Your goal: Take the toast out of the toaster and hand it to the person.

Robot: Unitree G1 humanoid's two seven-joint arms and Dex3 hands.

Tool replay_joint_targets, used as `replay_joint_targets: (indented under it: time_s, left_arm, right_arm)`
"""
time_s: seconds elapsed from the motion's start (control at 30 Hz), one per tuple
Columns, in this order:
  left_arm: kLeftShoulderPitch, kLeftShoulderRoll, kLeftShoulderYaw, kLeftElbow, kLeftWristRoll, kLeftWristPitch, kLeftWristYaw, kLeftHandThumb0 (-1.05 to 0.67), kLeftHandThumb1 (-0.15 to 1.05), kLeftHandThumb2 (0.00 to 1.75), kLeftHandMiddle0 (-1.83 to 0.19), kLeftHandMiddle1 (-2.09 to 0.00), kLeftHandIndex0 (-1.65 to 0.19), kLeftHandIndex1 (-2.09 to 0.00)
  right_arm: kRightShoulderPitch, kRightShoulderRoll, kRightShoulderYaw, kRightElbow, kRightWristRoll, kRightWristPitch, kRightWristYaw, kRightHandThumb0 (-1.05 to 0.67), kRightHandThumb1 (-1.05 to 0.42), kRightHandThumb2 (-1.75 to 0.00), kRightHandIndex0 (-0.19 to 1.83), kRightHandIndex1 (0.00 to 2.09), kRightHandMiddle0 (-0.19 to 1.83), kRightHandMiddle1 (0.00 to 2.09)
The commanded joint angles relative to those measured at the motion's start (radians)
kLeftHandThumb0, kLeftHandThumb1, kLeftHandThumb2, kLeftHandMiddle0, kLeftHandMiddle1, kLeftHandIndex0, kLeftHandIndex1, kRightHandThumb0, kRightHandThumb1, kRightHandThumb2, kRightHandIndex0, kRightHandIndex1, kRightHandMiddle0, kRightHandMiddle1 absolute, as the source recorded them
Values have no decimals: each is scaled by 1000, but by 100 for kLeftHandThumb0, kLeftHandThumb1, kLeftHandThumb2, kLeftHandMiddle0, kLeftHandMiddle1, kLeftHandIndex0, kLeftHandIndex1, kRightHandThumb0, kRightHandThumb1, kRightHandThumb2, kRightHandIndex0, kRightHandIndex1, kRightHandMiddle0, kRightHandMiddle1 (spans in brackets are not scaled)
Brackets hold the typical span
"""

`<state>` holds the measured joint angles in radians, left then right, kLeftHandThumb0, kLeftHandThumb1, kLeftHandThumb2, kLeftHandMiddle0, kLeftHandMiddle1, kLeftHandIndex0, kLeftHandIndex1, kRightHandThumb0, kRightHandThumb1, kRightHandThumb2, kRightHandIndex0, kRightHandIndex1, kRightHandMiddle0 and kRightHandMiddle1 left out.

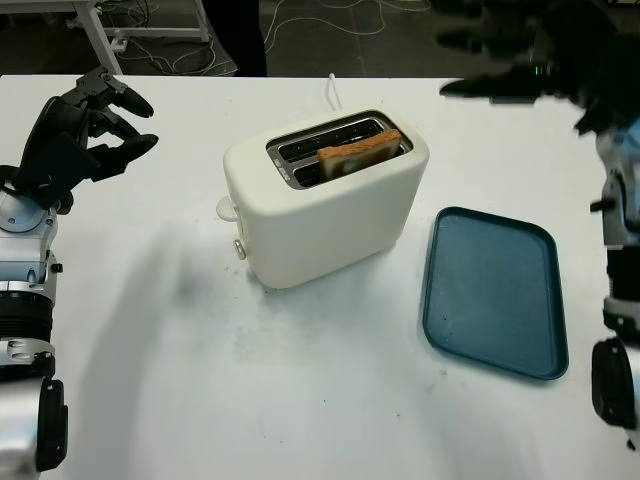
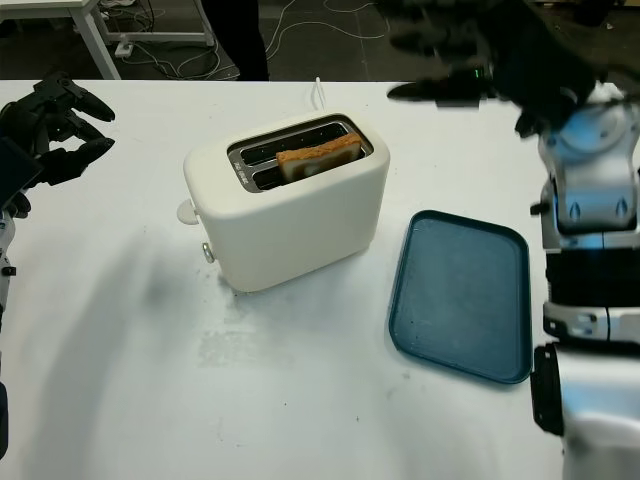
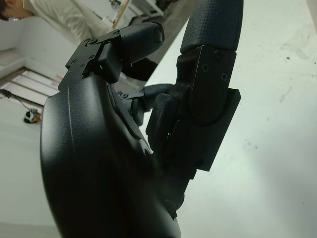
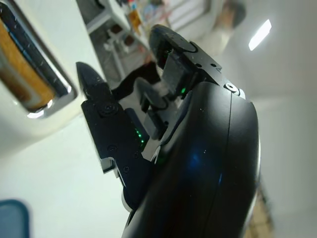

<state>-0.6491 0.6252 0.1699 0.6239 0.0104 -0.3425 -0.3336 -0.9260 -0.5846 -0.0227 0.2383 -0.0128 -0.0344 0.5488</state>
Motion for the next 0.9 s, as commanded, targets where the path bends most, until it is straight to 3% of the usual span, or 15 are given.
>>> replay_joint_targets:
  time_s: [0.0,0.17,0.57,0.87]
  left_arm:
    - [-8,-1,-4,8,-2,-14,-1,-105,92,16,-29,-155,-26,-146]
    - [-6,0,-4,-2,0,1,-2,-105,92,16,-30,-155,-26,-147]
    - [-3,-2,4,8,-11,-9,-13,-105,92,14,-29,-155,-26,-146]
    - [-1,-4,2,6,-9,-4,-12,-105,92,15,-29,-156,-26,-147]
  right_arm:
    - [-46,3,19,25,-10,-47,17,7,-56,0,93,25,86,18]
    - [-90,21,73,75,-66,-145,3,4,-52,0,99,32,94,22]
    - [-87,60,185,172,-258,-367,-88,-52,-60,-2,105,44,104,20]
    - [-73,73,216,222,-256,-441,-63,-48,-63,-1,87,65,100,14]
